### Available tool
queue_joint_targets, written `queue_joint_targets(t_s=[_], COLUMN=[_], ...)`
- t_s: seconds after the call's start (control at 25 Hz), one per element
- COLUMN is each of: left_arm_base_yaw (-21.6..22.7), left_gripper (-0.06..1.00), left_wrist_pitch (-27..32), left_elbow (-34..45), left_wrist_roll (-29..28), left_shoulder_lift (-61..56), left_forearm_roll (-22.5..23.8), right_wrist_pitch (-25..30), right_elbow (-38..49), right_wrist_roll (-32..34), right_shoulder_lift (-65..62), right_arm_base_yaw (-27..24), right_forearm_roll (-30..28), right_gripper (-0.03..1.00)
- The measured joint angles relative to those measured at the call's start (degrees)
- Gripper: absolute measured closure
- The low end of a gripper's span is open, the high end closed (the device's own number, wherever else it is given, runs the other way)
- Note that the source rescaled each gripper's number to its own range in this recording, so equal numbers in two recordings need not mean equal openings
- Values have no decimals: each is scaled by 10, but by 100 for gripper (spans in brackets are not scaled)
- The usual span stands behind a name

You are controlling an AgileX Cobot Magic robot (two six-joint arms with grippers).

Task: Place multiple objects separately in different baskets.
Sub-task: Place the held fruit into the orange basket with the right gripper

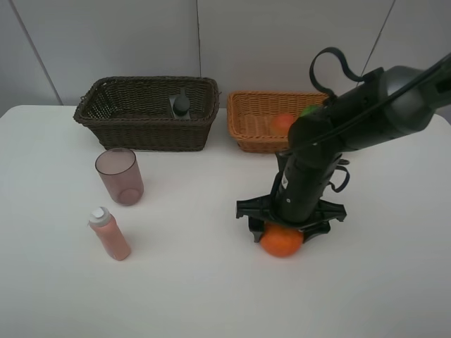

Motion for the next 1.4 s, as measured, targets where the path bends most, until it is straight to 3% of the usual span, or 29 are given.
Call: queue_joint_targets(t_s=[0.52,0.68,1.04,1.2,1.4], left_arm_base_yaw=[0,0,0,0,0], left_gripper=[-6,-6,-6,-6,-6], left_wrist_pitch=[0,0,0,0,0], left_elbow=[0,0,0,0,0], left_wrist_roll=[0,0,0,0,0], left_shoulder_lift=[0,0,0,0,0], left_forearm_roll=[0,0,0,0,0], right_wrist_pitch=[4,47,220,258,265], right_elbow=[0,-17,-197,-279,-388], right_wrist_roll=[0,-23,-180,-218,-236], right_shoulder_lift=[-1,-12,-22,2,50], right_arm_base_yaw=[0,0,-15,-39,-78], right_forearm_roll=[0,0,0,0,0], right_gripper=[33,33,33,33,33])
